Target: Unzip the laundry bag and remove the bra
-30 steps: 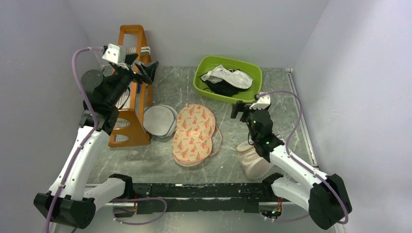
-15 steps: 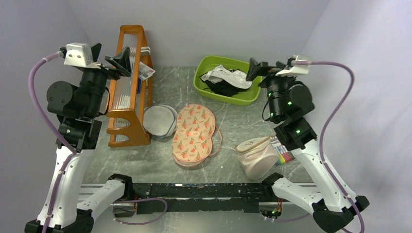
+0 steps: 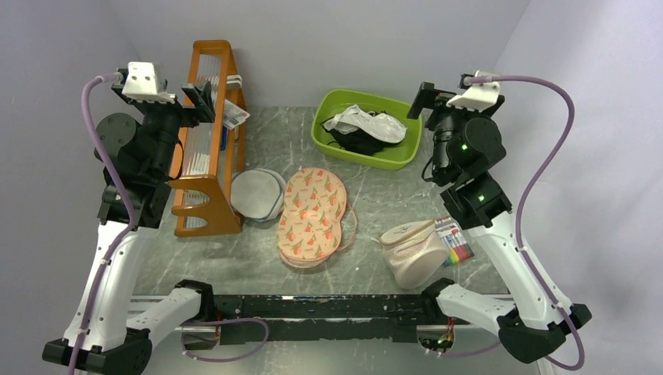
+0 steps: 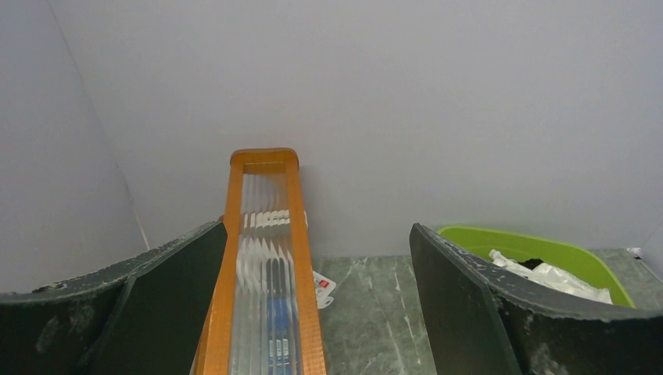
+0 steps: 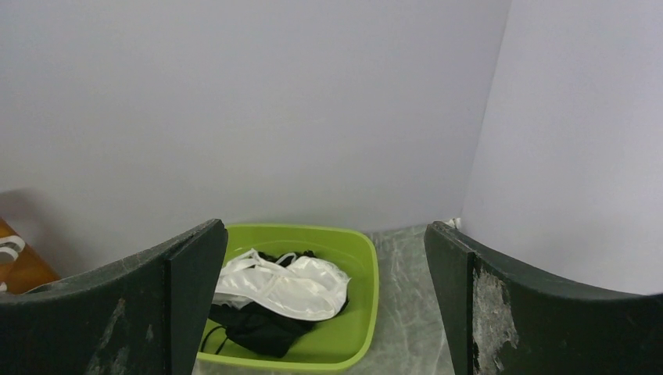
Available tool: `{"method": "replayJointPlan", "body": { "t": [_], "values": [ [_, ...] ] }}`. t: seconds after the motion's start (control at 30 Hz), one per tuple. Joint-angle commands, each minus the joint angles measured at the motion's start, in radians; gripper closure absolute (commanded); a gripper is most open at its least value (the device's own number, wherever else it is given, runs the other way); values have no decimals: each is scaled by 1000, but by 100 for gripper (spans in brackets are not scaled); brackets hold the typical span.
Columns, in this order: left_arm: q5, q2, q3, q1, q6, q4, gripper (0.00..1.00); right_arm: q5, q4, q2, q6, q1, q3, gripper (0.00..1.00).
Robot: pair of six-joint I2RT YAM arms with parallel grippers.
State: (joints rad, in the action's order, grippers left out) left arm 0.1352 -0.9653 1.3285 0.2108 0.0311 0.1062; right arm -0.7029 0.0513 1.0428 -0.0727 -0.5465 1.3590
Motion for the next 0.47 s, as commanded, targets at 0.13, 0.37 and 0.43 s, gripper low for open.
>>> {"method": "replayJointPlan", "body": {
  "t": [0.13, 0.37, 0.43],
  "values": [
    [16, 2, 32, -9, -17, -14, 0, -47, -40, -51, 12, -4, -7, 0],
    [11, -4, 36, -8, -12, -20, 1, 15, -86, -108, -12, -4, -72, 0],
    [7, 0, 31, -8, -5, -28, 1, 11, -74, -111, 12, -4, -67, 0]
  ]
}}
